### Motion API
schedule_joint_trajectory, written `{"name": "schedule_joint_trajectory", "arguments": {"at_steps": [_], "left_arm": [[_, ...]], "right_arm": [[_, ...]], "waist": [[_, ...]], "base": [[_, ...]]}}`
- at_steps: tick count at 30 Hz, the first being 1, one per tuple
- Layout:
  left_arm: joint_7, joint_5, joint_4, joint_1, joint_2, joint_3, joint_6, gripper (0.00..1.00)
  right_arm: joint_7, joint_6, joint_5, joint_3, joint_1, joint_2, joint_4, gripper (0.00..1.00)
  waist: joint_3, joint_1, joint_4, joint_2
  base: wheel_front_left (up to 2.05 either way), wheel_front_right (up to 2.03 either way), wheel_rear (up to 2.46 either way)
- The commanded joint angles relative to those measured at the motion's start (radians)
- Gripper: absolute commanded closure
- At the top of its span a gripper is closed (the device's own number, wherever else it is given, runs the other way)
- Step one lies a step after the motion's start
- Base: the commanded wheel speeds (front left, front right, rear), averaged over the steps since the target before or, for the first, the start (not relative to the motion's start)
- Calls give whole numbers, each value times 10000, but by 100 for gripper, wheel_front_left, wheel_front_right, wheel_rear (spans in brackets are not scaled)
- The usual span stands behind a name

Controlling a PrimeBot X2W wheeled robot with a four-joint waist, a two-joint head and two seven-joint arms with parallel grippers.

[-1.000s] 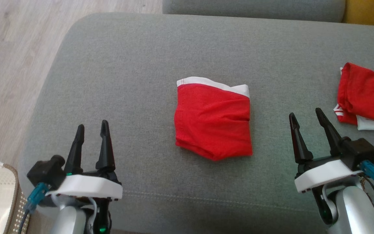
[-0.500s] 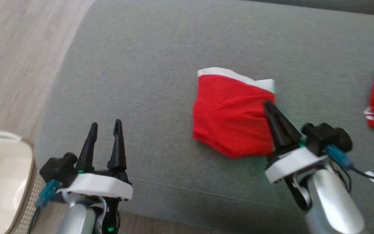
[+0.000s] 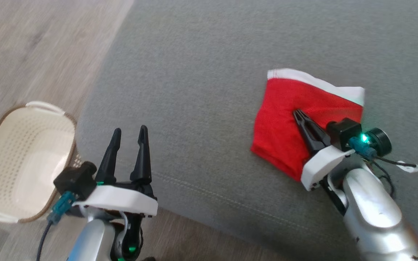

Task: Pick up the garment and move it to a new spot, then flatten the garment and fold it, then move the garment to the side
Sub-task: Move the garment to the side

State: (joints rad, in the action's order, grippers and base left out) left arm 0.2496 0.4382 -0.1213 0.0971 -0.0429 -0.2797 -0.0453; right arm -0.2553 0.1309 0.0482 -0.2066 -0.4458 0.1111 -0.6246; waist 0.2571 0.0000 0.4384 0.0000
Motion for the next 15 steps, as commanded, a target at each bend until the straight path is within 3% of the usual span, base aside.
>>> {"name": "schedule_joint_trajectory", "arguments": {"at_steps": [1,7,15], "left_arm": [[122,76,285,459,-74,270,-101,0],[122,193,305,555,-74,42,-216,0],[122,174,230,539,-74,202,-250,0]], "right_arm": [[-65,-2,-161,-105,-330,53,-183,100],[-65,-2,-373,241,-955,20,-1795,100],[-65,-2,-105,628,-951,-178,-905,100]], "waist": [[210,0,219,0],[336,0,316,0],[1,0,55,0]], "base": [[0,0,0],[0,0,0],[0,0,0]]}}
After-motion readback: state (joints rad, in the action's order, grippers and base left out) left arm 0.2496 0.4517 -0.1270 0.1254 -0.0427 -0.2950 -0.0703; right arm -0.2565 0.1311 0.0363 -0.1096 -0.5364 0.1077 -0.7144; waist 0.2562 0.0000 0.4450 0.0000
